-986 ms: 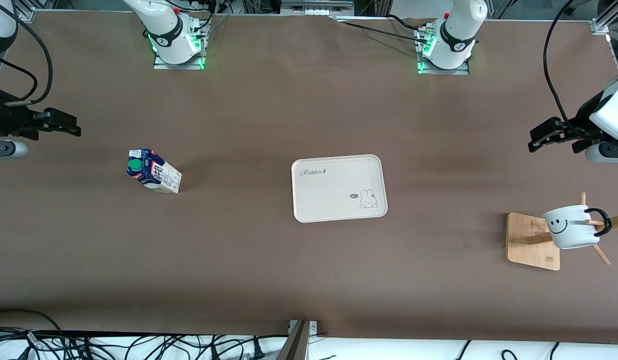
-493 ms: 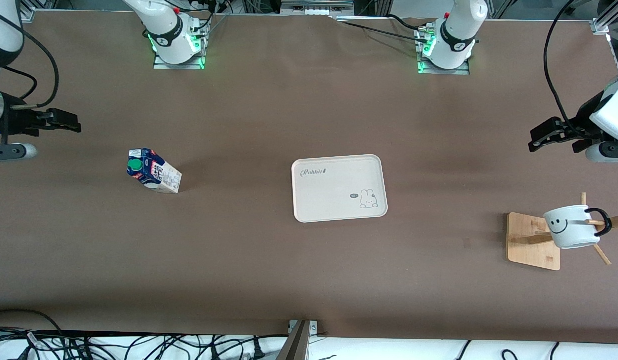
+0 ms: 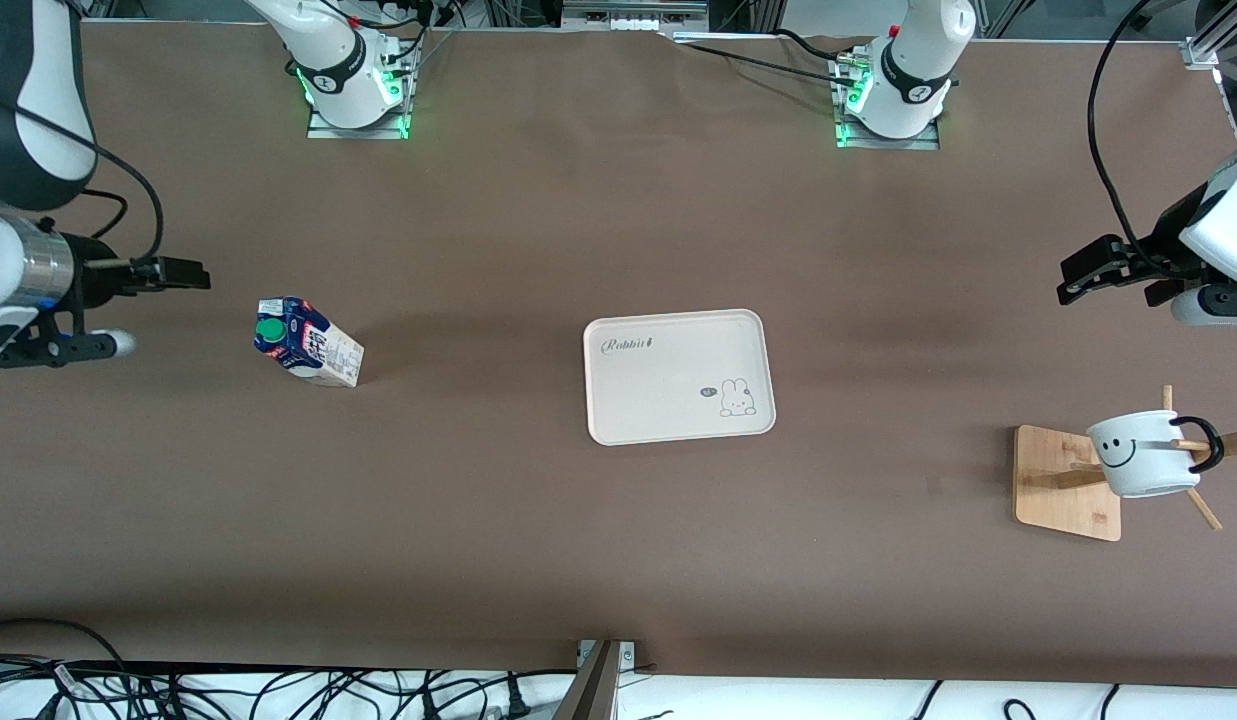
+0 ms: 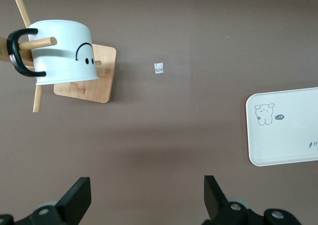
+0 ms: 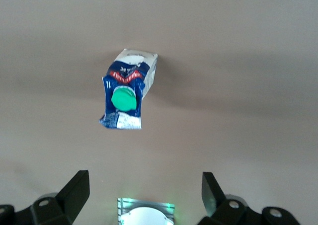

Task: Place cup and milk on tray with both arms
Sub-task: 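Reach the right gripper down to the milk carton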

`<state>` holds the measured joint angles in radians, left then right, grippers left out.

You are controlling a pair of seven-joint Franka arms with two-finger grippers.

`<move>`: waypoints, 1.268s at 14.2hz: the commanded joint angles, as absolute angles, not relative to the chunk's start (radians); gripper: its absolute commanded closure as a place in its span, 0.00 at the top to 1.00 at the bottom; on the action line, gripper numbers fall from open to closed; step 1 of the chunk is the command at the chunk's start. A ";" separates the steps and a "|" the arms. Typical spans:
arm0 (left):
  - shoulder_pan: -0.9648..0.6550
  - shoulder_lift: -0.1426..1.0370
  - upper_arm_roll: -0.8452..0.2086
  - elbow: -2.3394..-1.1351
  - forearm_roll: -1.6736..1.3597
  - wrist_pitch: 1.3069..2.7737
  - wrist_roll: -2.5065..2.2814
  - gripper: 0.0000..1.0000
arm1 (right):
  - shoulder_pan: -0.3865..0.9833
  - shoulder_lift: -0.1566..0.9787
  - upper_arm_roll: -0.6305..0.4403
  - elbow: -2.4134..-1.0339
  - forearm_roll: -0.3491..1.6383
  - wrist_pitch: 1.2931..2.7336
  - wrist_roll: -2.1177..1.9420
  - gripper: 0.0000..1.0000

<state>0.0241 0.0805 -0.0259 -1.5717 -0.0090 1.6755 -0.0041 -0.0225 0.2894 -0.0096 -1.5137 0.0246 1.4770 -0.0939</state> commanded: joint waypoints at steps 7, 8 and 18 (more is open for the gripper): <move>0.029 0.098 -0.028 -1.536 -0.005 1.651 0.009 1.00 | 0.014 0.432 -0.005 -1.514 0.086 1.660 0.058 1.00; 0.029 0.098 -0.028 -1.536 -0.005 1.652 0.009 1.00 | 0.024 0.437 -0.005 -1.517 0.087 1.669 0.060 1.00; 0.029 0.097 -0.028 -1.536 -0.005 1.651 0.009 1.00 | 0.035 0.382 -0.008 -1.612 0.080 1.575 0.078 1.00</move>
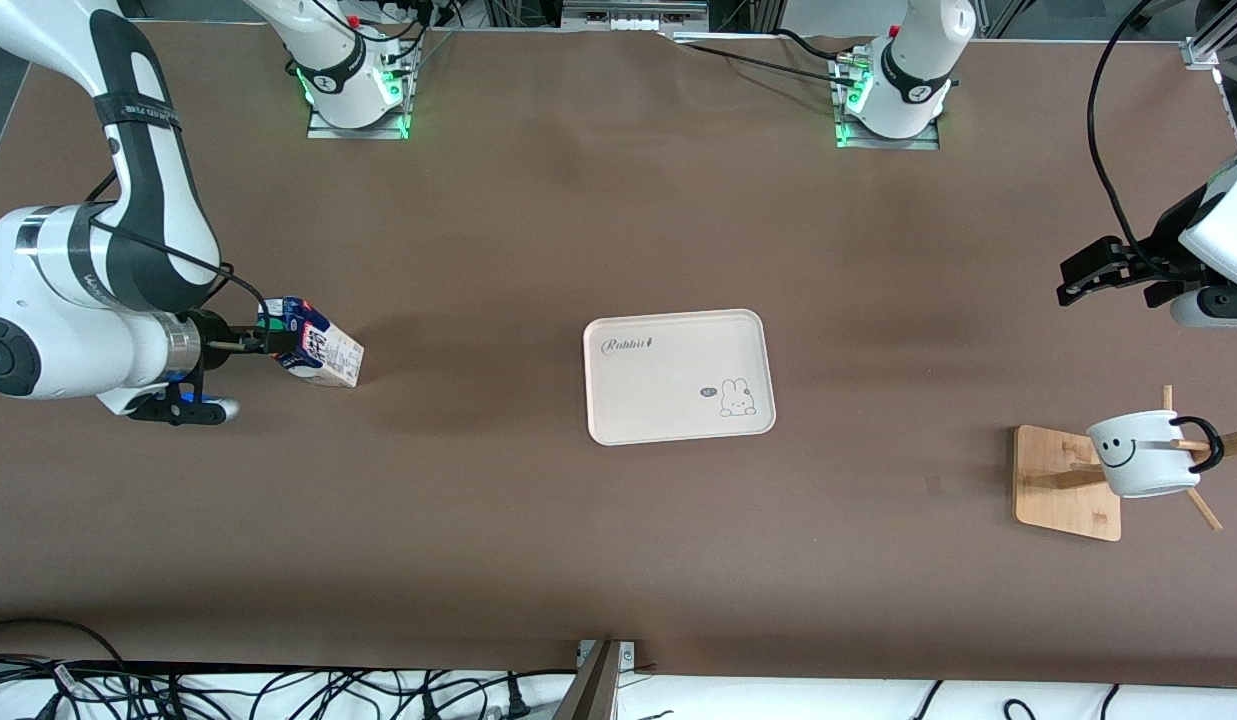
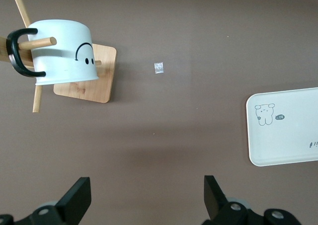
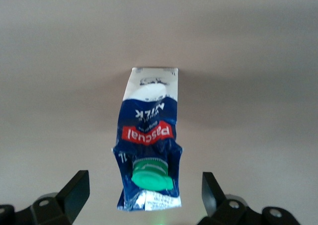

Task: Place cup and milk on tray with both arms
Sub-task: 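Reach the right gripper down to the milk carton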

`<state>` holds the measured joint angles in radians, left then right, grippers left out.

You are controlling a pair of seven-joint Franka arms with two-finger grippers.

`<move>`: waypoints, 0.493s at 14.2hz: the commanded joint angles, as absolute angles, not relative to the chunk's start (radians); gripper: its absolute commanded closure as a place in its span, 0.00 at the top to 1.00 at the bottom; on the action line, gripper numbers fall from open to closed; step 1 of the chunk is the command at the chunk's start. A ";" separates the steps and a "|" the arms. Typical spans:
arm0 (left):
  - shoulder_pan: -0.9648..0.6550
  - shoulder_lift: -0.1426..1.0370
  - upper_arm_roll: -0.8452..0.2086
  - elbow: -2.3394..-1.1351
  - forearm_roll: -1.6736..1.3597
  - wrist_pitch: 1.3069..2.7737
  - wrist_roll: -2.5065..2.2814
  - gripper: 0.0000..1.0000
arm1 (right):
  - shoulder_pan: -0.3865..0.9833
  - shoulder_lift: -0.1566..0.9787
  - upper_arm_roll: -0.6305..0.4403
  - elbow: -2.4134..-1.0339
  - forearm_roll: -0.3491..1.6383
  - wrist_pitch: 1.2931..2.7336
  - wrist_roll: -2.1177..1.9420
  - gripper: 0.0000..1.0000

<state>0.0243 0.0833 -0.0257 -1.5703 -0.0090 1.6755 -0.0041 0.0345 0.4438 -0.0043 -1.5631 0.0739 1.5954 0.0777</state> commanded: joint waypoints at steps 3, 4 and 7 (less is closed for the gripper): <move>0.029 0.098 -0.028 -1.536 -0.005 1.651 0.009 1.00 | 0.032 0.377 -0.015 -1.624 0.078 1.575 0.069 1.00; 0.029 0.097 -0.028 -1.536 -0.005 1.651 0.009 1.00 | 0.031 0.385 -0.015 -1.624 0.078 1.583 0.069 1.00; 0.029 0.097 -0.028 -1.536 -0.005 1.651 0.008 1.00 | 0.029 0.397 -0.014 -1.646 0.080 1.620 0.071 1.00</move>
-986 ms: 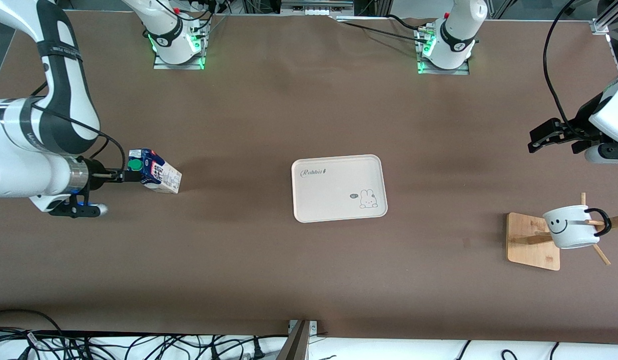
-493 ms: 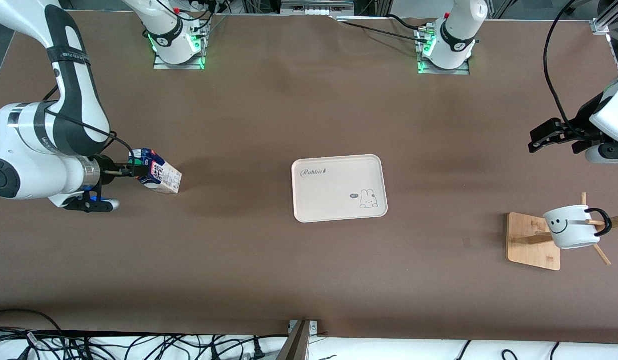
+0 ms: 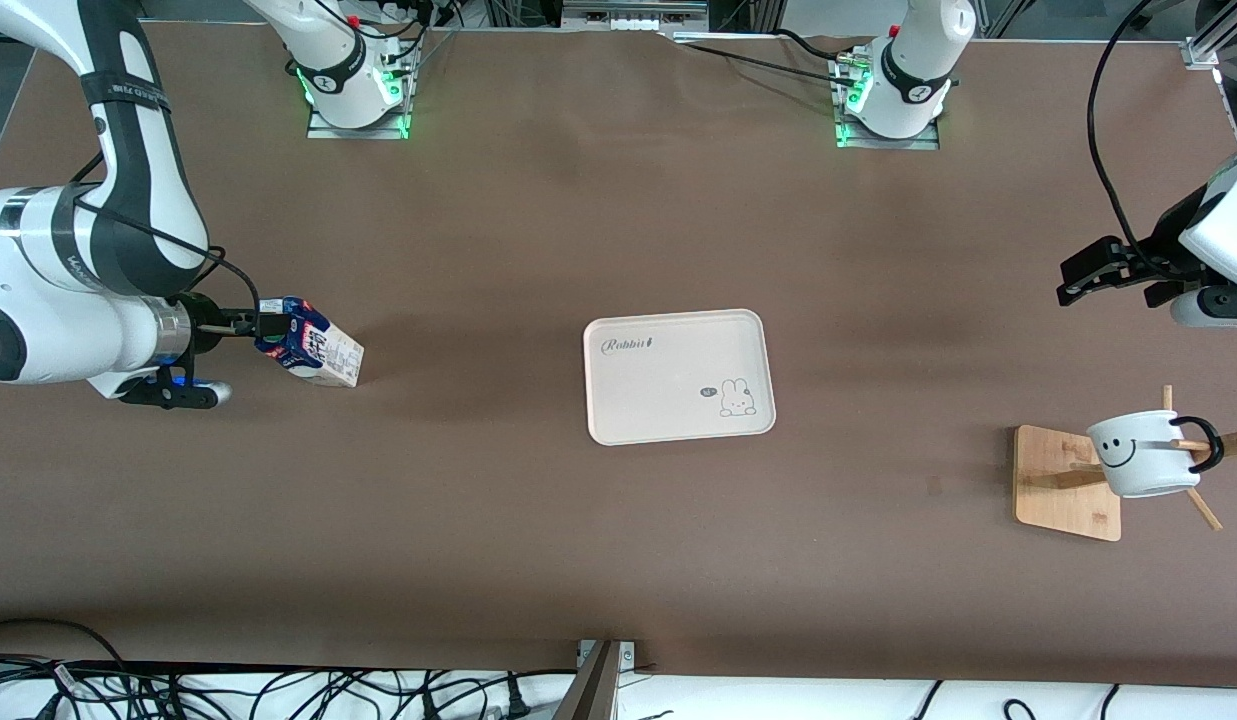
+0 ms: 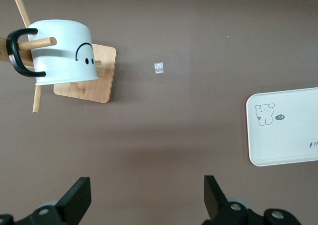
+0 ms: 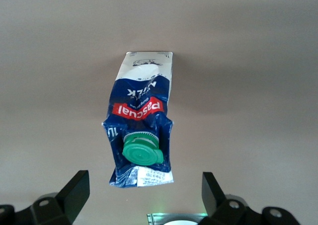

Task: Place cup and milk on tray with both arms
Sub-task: 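Close the right gripper on the milk carton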

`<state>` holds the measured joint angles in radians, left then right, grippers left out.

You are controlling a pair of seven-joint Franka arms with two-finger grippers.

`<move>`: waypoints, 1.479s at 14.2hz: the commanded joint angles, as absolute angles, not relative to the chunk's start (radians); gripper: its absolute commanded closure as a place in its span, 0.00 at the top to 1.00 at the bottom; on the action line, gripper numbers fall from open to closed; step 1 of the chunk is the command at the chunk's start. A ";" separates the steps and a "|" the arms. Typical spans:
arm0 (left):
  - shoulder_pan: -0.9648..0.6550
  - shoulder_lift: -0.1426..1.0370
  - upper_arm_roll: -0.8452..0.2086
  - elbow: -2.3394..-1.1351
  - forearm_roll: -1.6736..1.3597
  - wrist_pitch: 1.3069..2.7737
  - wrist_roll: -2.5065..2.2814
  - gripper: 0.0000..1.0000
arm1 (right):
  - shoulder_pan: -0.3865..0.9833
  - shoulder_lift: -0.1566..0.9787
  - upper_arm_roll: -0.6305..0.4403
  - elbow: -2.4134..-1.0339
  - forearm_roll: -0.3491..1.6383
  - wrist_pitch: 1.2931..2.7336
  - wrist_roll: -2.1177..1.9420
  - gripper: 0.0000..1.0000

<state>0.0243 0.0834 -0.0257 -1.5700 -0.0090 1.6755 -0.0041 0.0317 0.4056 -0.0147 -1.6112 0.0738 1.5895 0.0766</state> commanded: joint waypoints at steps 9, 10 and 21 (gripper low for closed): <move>0.023 0.097 -0.029 -1.536 -0.005 1.651 0.008 1.00 | 0.029 0.411 -0.014 -1.697 0.086 1.700 0.072 1.00; 0.021 0.097 -0.029 -1.537 -0.006 1.651 0.008 1.00 | 0.029 0.413 -0.014 -1.697 0.086 1.700 0.072 1.00; 0.018 0.097 -0.035 -1.536 -0.005 1.651 0.008 1.00 | 0.029 0.434 -0.012 -1.697 0.089 1.707 0.071 0.89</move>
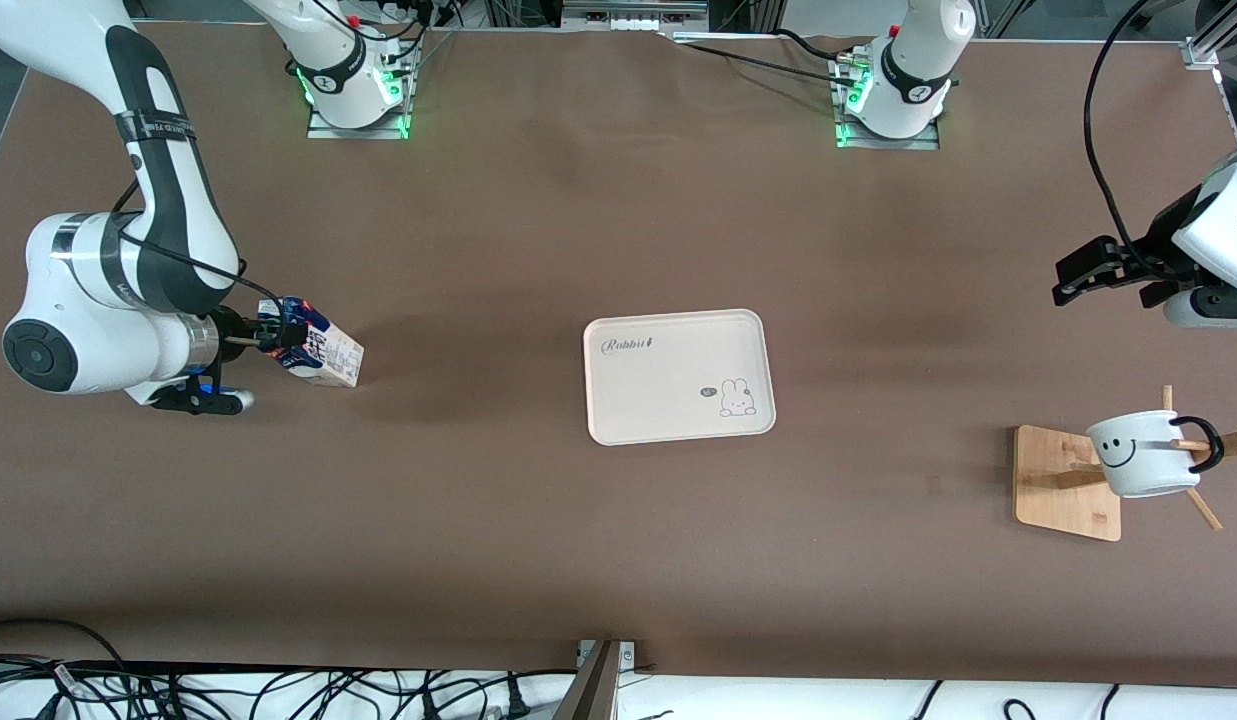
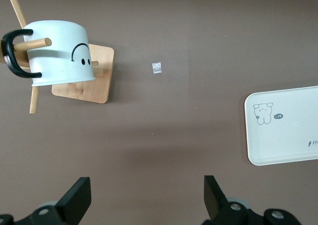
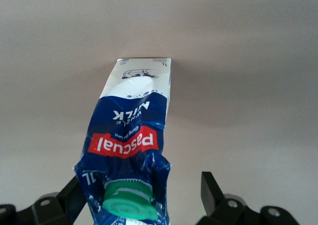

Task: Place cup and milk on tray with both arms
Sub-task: 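Close the right gripper on the milk carton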

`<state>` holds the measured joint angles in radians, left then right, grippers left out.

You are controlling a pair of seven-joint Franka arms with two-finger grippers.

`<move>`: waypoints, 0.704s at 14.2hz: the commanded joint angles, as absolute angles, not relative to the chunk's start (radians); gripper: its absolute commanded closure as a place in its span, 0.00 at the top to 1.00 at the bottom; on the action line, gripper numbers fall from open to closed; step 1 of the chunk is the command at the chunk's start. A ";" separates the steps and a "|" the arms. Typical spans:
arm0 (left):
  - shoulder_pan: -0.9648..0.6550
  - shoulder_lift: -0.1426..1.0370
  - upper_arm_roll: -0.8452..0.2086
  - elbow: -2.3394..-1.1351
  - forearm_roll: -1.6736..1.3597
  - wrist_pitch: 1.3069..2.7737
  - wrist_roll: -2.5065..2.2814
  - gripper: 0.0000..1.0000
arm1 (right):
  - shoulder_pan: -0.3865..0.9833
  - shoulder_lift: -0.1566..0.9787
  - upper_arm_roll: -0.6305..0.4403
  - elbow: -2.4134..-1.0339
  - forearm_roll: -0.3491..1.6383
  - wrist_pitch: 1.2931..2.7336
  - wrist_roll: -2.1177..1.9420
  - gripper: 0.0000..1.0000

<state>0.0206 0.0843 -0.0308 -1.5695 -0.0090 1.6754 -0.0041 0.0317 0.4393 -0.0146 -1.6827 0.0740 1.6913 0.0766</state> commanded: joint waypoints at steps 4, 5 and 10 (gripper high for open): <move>0.018 0.097 -0.035 -1.532 -0.005 1.652 0.011 1.00 | 0.031 0.436 -0.006 -1.698 0.089 1.710 0.069 0.57; 0.018 0.097 -0.034 -1.532 -0.003 1.652 0.017 1.00 | 0.032 0.436 -0.006 -1.698 0.089 1.712 0.069 0.56; 0.018 0.097 -0.035 -1.532 -0.003 1.654 0.015 1.00 | 0.034 0.439 -0.006 -1.697 0.089 1.712 0.075 0.48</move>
<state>0.0199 0.0843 -0.0328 -1.5650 -0.0090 1.6754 -0.0040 0.0334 0.4409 -0.0083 -1.6861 0.0743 1.6998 0.0764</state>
